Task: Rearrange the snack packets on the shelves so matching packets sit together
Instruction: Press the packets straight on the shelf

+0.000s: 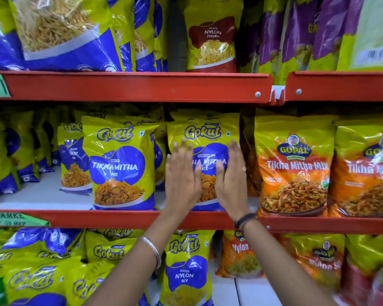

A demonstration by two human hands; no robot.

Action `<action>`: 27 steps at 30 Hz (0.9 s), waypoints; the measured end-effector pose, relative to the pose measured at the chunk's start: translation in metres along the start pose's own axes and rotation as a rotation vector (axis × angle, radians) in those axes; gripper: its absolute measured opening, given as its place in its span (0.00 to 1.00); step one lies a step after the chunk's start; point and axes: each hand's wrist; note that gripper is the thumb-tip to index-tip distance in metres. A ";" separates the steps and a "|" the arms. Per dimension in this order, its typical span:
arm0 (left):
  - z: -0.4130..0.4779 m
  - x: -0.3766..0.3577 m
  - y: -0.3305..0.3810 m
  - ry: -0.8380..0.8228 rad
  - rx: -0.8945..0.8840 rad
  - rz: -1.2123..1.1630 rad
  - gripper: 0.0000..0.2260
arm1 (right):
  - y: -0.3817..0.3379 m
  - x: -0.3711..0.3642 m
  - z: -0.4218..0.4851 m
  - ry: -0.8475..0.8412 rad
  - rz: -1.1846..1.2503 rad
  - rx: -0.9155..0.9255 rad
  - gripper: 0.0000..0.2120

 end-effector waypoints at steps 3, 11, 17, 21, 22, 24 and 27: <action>-0.026 -0.019 -0.006 -0.089 -0.166 0.190 0.24 | 0.020 -0.005 -0.021 -0.184 -0.146 0.074 0.27; -0.030 -0.020 -0.007 -0.189 -0.114 0.301 0.26 | 0.030 0.007 -0.019 -0.323 -0.223 0.022 0.32; -0.041 -0.011 0.063 -0.149 -0.102 0.144 0.28 | 0.039 0.085 -0.036 -0.102 -0.215 0.100 0.25; -0.039 -0.024 0.134 -0.166 -0.236 0.024 0.28 | 0.070 0.147 -0.030 -0.012 -0.355 0.077 0.25; -0.039 -0.031 0.150 -0.183 -0.263 0.018 0.27 | 0.078 0.160 -0.028 -0.010 -0.388 0.051 0.26; -0.041 -0.047 0.172 -0.217 -0.293 0.046 0.27 | 0.092 0.178 -0.025 -0.040 -0.457 0.008 0.26; -0.045 -0.068 0.184 -0.276 -0.254 0.111 0.27 | 0.110 0.191 -0.023 -0.118 -0.516 -0.004 0.27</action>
Point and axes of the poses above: each hand's wrist, its own z-axis towards the middle knuckle, its own x-axis out of the back of the hand, y = z × x, and after that the axes turned 15 degrees about z, right-handed
